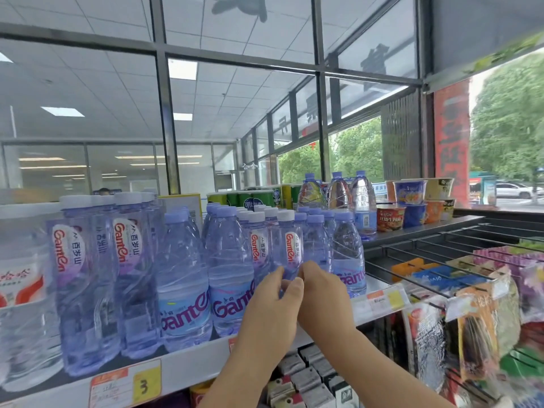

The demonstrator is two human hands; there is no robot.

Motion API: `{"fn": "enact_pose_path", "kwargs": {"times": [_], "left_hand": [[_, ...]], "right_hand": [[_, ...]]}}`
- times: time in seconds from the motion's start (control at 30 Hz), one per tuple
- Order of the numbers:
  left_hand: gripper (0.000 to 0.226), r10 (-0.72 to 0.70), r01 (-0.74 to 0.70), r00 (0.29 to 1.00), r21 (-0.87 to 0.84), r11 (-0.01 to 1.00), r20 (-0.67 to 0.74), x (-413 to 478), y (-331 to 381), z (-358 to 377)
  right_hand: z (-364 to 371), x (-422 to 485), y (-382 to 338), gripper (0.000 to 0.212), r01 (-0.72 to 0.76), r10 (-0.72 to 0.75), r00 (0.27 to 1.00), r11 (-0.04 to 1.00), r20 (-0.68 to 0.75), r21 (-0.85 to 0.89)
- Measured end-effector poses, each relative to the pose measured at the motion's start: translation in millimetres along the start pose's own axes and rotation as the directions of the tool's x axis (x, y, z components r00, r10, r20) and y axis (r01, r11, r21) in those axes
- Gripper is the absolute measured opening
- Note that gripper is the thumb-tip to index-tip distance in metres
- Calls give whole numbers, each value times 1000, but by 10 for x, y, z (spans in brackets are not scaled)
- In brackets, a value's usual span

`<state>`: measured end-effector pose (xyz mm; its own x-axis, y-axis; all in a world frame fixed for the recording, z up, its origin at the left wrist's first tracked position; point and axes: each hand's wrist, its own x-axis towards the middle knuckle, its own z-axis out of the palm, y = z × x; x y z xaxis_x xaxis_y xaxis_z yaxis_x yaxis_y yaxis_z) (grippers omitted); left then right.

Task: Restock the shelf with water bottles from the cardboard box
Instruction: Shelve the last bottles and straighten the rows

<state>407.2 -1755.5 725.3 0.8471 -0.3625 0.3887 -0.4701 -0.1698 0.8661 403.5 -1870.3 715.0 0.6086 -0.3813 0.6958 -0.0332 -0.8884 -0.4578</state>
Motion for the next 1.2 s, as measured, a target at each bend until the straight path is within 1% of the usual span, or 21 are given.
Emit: {"fn": "enact_pose_path", "kwargs": {"times": [0.07,0.13,0.23,0.27,0.37,0.43,0.5,0.53,0.63,0.67,0.7,0.8,0.87,0.9,0.97,1.0,1.03,1.07,1.13,1.17,1.2], "left_hand": [[60,-14,14,1000,-15,1000,5,37,18,65],[59,-19,18,1000,-7,1000,-19,58,30,117],[58,10,-3,998,107,994,-63,75,64,184],[58,16,-6,997,132,991,-77,85,84,204],[61,18,4,993,186,983,-117,136,156,248],[62,23,9,990,220,975,-142,168,177,260],[61,36,4,986,239,971,-165,188,184,273],[62,46,1,983,259,966,-176,193,189,288],[60,86,-5,970,337,941,-225,199,214,350],[58,101,-12,964,337,941,-247,196,223,359],[55,113,-20,959,332,943,-262,193,235,363],[51,148,-40,953,373,927,-264,203,255,374],[45,198,-72,945,424,903,-261,208,248,381],[39,231,-101,940,443,891,-249,212,244,389],[27,280,-151,932,458,876,-229,219,229,433],[25,278,-147,934,468,871,-224,230,218,469],[27,262,-129,940,483,866,-218,249,208,518],[35,231,-95,949,499,861,-217,275,203,575],[45,172,-25,955,515,857,-241,325,205,705],[45,162,1,950,523,852,-266,354,209,763],[44,149,33,944,533,845,-294,381,211,807]], "right_hand": [[36,29,62,27,64,-62,998,995,28,-73],[54,74,115,20,132,-117,988,979,99,-157],[34,179,166,7,179,-147,972,969,184,-173],[20,209,159,4,224,-181,960,954,216,-198],[-1,231,141,16,309,-248,929,927,274,-211],[-19,199,178,10,272,-245,946,956,212,-110],[-40,192,251,16,194,-191,974,981,119,-18],[-35,207,282,19,186,-183,977,983,105,-14],[-2,251,282,4,264,-249,953,962,174,-65],[1,277,262,5,291,-270,942,953,201,-82],[15,306,249,11,324,-296,928,941,226,-99],[-6,340,193,19,355,-313,912,926,264,-130],[-60,257,215,15,421,-407,900,904,156,-73],[-121,212,280,9,420,-418,906,907,62,-27],[-287,168,529,14,301,-273,944,943,-185,140],[-372,172,702,9,233,-168,944,948,-286,215],[-444,199,872,10,171,-77,937,952,-342,253],[-501,250,1015,27,84,7,940,964,-341,252],[-524,372,1225,60,-76,106,982,980,-157,186],[-533,414,1245,70,-122,133,990,977,-50,174],[-532,442,1250,72,-134,131,991,974,29,183]]}}
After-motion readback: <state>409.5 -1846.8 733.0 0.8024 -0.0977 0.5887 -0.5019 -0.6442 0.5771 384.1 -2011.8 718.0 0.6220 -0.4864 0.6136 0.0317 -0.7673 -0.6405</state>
